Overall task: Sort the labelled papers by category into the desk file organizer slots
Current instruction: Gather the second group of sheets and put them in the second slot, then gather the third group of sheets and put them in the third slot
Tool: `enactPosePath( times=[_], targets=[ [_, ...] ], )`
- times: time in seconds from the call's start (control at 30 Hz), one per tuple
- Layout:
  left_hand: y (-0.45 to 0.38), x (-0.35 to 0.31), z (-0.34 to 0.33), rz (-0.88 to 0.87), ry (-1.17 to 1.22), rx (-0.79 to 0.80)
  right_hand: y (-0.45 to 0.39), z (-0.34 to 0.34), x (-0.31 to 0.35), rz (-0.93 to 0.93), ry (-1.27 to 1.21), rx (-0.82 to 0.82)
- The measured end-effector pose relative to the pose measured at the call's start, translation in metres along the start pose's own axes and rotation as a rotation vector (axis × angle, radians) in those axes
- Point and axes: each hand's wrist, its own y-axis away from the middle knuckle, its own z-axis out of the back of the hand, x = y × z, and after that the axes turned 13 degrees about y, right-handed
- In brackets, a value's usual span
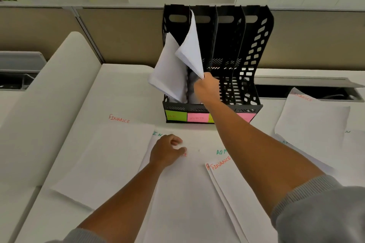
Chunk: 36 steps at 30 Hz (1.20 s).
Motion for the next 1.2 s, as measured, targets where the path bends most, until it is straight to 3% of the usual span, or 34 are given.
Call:
enactPosePath(
  times=[0.1,0.27,0.37,0.57,0.67,0.83,1.13,1.2],
  targets=[
    [-0.003,0.002,0.002,-0.017,0.021,0.003,0.000,-0.009,-0.011,-0.019,-0.018,0.037],
    [-0.004,0.000,0.008,0.010,-0.143,0.087,0.007,-0.012,-0.026,-0.023,0.034,0.004],
    [0.002,-0.002,0.009,0.037,-0.149,0.077,0.015,-0.007,-0.033,0.068,0.040,-0.073],
    [0.027,-0.003,0.011,0.123,-0.104,-0.088,0.061,0.006,-0.060,0.336,-0.048,-0.296],
    [0.039,-0.002,0.012,0.187,0.002,-0.137,0.091,-0.001,-0.097,0.409,0.062,-0.227],
    [0.060,0.001,0.011,0.290,0.262,-0.138,0.129,-0.008,-0.168,0.227,0.216,-0.128],
    [0.090,0.011,0.009,0.431,0.520,-0.102,0.147,0.027,-0.219,-0.085,0.510,-0.237],
    [0.094,0.014,0.009,0.450,0.512,-0.102,0.149,0.037,-0.224,-0.202,0.569,-0.200]
  ],
)
